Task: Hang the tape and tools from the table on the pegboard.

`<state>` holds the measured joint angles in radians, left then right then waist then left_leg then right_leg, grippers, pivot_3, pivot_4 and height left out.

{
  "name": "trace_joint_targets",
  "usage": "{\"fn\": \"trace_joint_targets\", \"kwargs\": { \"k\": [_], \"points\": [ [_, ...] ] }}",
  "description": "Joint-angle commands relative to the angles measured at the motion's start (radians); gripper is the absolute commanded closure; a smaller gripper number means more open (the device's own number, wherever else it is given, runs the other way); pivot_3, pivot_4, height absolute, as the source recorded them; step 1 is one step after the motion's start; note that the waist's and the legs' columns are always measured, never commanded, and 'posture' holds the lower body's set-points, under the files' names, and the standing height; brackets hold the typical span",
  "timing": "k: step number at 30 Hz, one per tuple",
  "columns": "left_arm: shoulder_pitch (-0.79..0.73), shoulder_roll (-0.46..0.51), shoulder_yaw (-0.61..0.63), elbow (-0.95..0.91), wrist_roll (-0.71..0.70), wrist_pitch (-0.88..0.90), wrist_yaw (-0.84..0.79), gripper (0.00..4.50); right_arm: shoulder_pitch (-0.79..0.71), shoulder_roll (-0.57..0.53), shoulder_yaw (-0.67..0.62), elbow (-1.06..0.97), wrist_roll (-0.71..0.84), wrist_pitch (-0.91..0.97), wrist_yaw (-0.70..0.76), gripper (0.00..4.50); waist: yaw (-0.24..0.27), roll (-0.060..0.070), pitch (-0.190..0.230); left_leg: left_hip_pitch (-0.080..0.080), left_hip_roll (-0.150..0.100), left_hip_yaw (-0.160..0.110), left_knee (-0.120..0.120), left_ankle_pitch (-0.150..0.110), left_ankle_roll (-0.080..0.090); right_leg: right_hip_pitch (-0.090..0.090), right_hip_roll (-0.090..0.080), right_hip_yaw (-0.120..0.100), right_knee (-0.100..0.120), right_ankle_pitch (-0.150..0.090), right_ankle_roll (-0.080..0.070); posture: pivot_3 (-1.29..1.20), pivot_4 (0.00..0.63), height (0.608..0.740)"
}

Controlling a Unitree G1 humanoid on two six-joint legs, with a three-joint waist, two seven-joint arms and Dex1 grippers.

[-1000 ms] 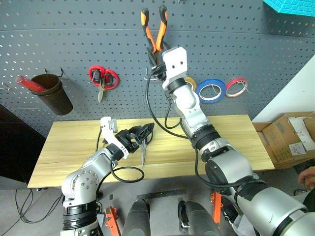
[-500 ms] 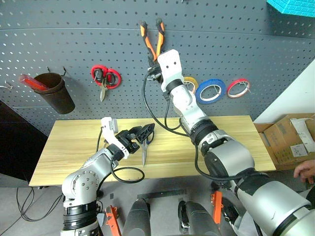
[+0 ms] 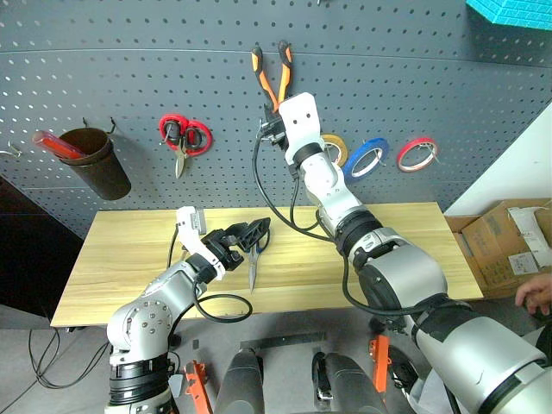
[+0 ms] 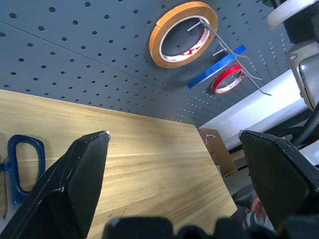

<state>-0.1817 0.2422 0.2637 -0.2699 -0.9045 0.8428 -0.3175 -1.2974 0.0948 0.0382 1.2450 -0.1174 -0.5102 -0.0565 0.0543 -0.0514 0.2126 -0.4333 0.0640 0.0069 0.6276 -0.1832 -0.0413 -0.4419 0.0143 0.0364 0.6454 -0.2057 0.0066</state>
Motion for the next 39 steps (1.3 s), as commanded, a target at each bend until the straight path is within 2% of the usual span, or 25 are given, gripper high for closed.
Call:
{"fn": "trace_joint_targets", "kwargs": {
  "k": [1,14,39],
  "points": [
    [-0.003,0.003,0.002,-0.044,-0.027,-0.010,-0.008,0.00,-0.049,-0.007,-0.012,-0.051,-0.004,-0.060,-0.030,2.73,0.000,0.000,0.000,0.000,0.000,0.000,0.000,0.000,0.000,0.000,0.000,0.000,0.000,0.000,0.000,0.25,0.147,0.740],
    [0.014,-0.002,0.001,-0.064,-0.035,-0.006,-0.002,0.00,-0.035,0.049,-0.014,-0.025,-0.008,-0.063,-0.037,2.73,0.002,0.000,0.000,0.000,0.000,0.000,0.000,0.000,0.000,0.000,0.000,0.000,0.000,0.000,0.000,0.27,0.147,0.740],
    [0.062,0.016,0.004,-0.133,-0.105,0.022,0.048,0.00,-0.079,0.036,-0.043,-0.002,0.000,-0.040,-0.054,2.73,0.004,0.002,0.002,0.000,0.000,-0.001,0.000,0.000,0.000,0.000,0.000,0.000,0.000,-0.002,0.001,0.29,0.199,0.740]
  ]
}}
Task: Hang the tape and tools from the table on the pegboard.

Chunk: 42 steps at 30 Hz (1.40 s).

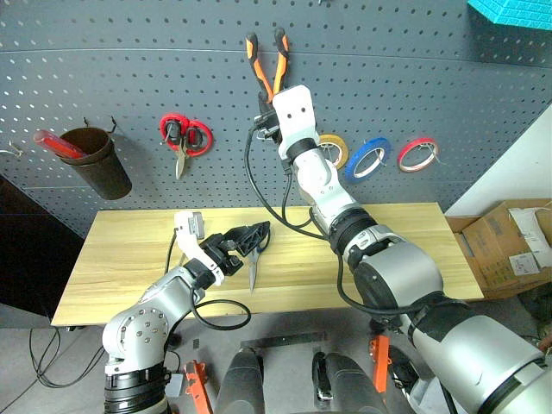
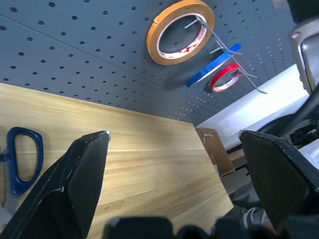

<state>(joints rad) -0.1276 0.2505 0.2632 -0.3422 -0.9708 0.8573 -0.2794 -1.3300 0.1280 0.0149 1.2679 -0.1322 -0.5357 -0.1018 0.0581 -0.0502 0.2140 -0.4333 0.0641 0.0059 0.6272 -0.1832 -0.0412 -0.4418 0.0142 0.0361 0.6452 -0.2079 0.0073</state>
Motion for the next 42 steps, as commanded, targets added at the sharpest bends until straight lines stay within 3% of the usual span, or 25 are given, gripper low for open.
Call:
{"fn": "trace_joint_targets", "kwargs": {
  "k": [1,15,29,37,40,42],
  "points": [
    [0.015,0.009,0.008,-0.069,-0.047,0.012,0.016,0.00,-0.048,0.004,-0.020,-0.025,0.016,-0.014,-0.008,2.73,0.000,0.001,0.001,0.000,0.000,0.000,0.000,0.000,0.000,0.000,0.000,0.000,0.000,-0.001,0.001,0.29,0.204,0.740],
    [0.122,0.043,0.025,-0.176,-0.159,0.037,0.111,0.00,-0.035,-0.006,-0.033,-0.010,0.022,0.007,0.008,2.73,0.016,0.012,0.026,0.000,0.000,-0.001,-0.001,0.000,0.000,0.000,0.000,0.000,0.000,-0.007,-0.006,0.32,0.258,0.740],
    [0.147,0.074,0.008,-0.181,-0.208,0.017,0.157,0.00,0.136,0.030,0.041,-0.038,-0.031,0.058,0.078,2.73,0.020,0.017,0.041,0.000,0.000,-0.002,-0.002,0.000,0.000,0.000,0.000,0.001,0.000,-0.009,-0.006,0.31,0.269,0.740],
    [0.106,0.067,-0.015,-0.133,-0.178,-0.003,0.137,0.00,0.209,-0.015,0.051,-0.112,-0.018,0.059,0.155,0.16,0.020,0.017,0.041,0.000,0.000,-0.002,-0.004,-0.001,0.000,-0.001,0.000,0.001,0.000,-0.010,-0.006,0.28,0.247,0.740],
    [0.085,0.070,-0.022,-0.103,-0.164,-0.015,0.123,0.00,0.249,-0.035,0.055,-0.166,-0.012,0.060,0.204,0.07,0.020,0.017,0.041,0.000,0.000,-0.002,-0.004,-0.001,0.000,-0.001,0.000,0.001,0.000,-0.010,-0.006,0.26,0.232,0.740],
    [0.059,0.074,-0.032,-0.065,-0.124,-0.034,0.104,0.00,0.429,-0.099,0.086,-0.455,0.026,0.127,0.351,0.07,0.023,0.016,0.041,0.000,0.000,-0.001,-0.004,-0.001,0.000,-0.001,0.000,0.000,-0.001,-0.010,-0.006,0.24,0.220,0.740]
  ]
}}
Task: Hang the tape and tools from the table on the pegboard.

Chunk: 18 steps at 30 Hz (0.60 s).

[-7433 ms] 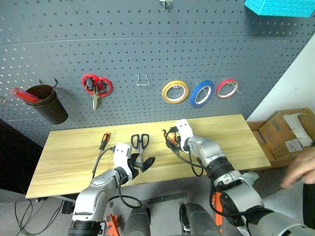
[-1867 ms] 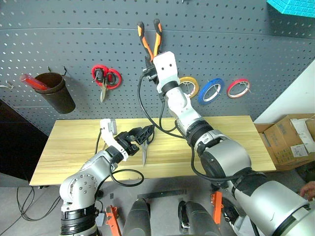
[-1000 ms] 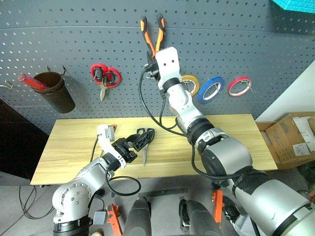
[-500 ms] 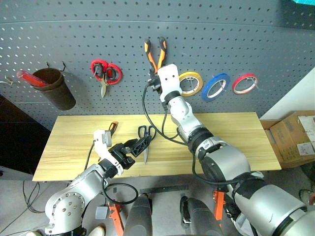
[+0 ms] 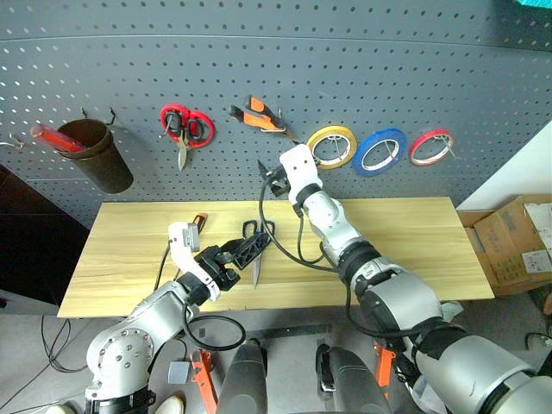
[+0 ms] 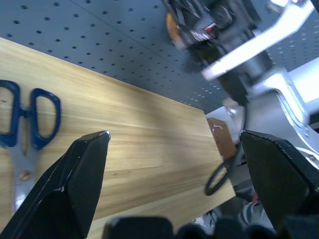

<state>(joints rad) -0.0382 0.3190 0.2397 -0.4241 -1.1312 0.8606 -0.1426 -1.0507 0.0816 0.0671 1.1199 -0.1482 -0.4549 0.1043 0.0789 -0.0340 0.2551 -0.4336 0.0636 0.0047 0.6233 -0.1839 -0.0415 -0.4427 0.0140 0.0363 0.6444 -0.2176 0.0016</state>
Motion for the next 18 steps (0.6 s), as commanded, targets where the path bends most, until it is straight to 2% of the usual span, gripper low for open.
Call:
{"fn": "trace_joint_targets", "kwargs": {
  "k": [1,6,9,11,14,18],
  "points": [
    [-0.041,0.008,-0.013,0.033,0.055,-0.045,-0.040,0.00,0.217,-0.075,0.047,-0.421,0.055,0.084,0.195,0.07,0.004,-0.001,-0.001,0.000,0.000,-0.001,0.000,0.000,0.000,0.001,0.000,0.000,0.000,-0.001,0.001,0.24,0.216,0.740],
    [-0.065,0.041,-0.087,0.122,0.268,-0.112,-0.042,0.00,0.562,-0.213,0.114,-1.044,0.185,0.455,0.414,0.07,0.000,-0.001,-0.001,0.000,-0.001,0.001,0.000,-0.003,-0.005,0.001,-0.001,0.001,0.000,0.000,0.008,0.20,0.192,0.740],
    [-0.083,0.068,-0.142,0.216,0.425,-0.152,-0.017,0.00,0.677,-0.295,0.147,-1.241,0.235,0.590,0.500,0.07,-0.019,-0.001,-0.001,0.000,0.001,0.003,0.000,-0.004,-0.007,-0.001,0.000,0.002,0.001,0.000,0.010,0.17,0.186,0.740],
    [-0.103,0.075,-0.189,0.297,0.536,-0.168,0.017,0.00,0.761,-0.374,0.159,-1.317,0.252,0.615,0.570,0.07,-0.022,0.001,-0.004,0.001,0.001,0.003,0.000,-0.004,-0.007,-0.002,0.001,0.001,0.002,0.000,0.010,0.15,0.183,0.740],
    [-0.137,0.065,-0.226,0.378,0.623,-0.183,0.013,0.00,0.819,-0.442,0.155,-1.336,0.278,0.641,0.623,0.07,-0.026,0.000,-0.006,0.001,0.001,0.003,0.000,-0.004,-0.007,-0.001,0.001,0.001,0.001,-0.001,0.009,0.14,0.184,0.740],
    [-0.200,0.010,-0.288,0.535,0.764,-0.204,0.065,0.00,0.838,-0.535,0.157,-1.283,0.271,0.539,0.724,0.07,-0.029,-0.001,-0.006,0.001,-0.001,0.006,0.004,-0.004,-0.007,-0.001,0.000,0.004,0.001,-0.002,0.007,0.10,0.188,0.740]
  ]
}}
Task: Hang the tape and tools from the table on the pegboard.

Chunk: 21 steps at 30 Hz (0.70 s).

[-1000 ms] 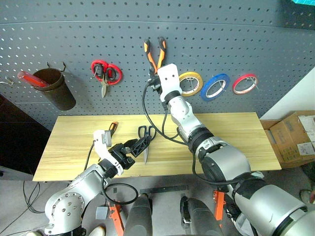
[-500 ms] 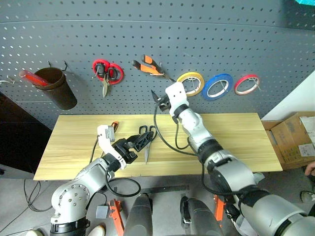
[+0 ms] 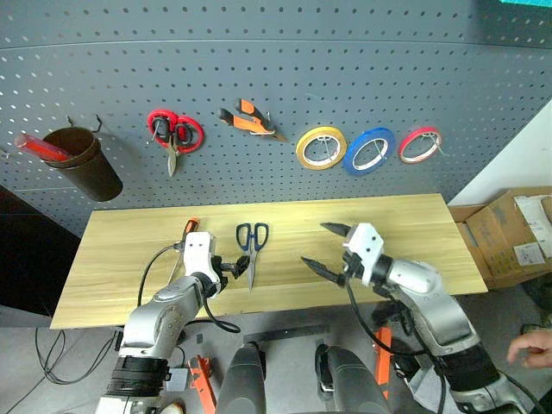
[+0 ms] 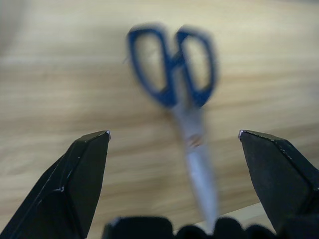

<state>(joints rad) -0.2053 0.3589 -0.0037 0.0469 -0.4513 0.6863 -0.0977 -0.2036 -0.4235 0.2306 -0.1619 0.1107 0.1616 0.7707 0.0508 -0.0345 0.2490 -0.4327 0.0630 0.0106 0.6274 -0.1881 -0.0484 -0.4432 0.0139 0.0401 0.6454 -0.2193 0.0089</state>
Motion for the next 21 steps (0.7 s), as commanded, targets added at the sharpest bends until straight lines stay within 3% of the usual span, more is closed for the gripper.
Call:
{"fn": "trace_joint_targets", "kwargs": {
  "k": [1,8,12,21],
  "points": [
    [-0.044,-0.054,-0.060,0.105,0.105,-0.035,0.018,0.00,-0.019,-0.038,-0.006,0.019,0.007,-0.096,0.068,0.07,-0.002,-0.001,-0.001,0.000,0.000,0.000,0.001,0.000,0.000,0.001,0.000,0.000,0.000,0.000,0.000,0.10,0.190,0.740],
    [-0.149,-0.186,-0.065,0.306,0.167,-0.094,-0.021,0.00,-0.077,-0.017,0.003,0.055,-0.007,-0.118,0.065,0.07,-0.006,-0.001,-0.003,0.000,-0.001,0.000,0.002,0.000,0.000,0.002,0.000,0.001,0.001,0.004,0.006,0.05,0.202,0.740],
    [-0.198,-0.226,-0.043,0.386,0.219,-0.071,0.047,0.00,-0.083,-0.015,0.004,0.044,-0.004,-0.111,0.065,0.07,-0.014,-0.001,-0.003,0.000,-0.002,0.000,0.002,0.000,0.000,0.002,0.000,0.002,0.000,0.004,0.007,0.04,0.205,0.740],
    [-0.145,-0.250,-0.027,0.339,0.307,0.062,0.159,0.00,-0.055,-0.053,0.010,-0.009,0.051,-0.068,0.151,0.07,-0.054,0.001,-0.019,0.006,-0.001,-0.001,0.001,0.000,0.000,0.007,0.001,0.002,0.002,0.005,0.008,0.04,0.206,0.740]
  ]
}}
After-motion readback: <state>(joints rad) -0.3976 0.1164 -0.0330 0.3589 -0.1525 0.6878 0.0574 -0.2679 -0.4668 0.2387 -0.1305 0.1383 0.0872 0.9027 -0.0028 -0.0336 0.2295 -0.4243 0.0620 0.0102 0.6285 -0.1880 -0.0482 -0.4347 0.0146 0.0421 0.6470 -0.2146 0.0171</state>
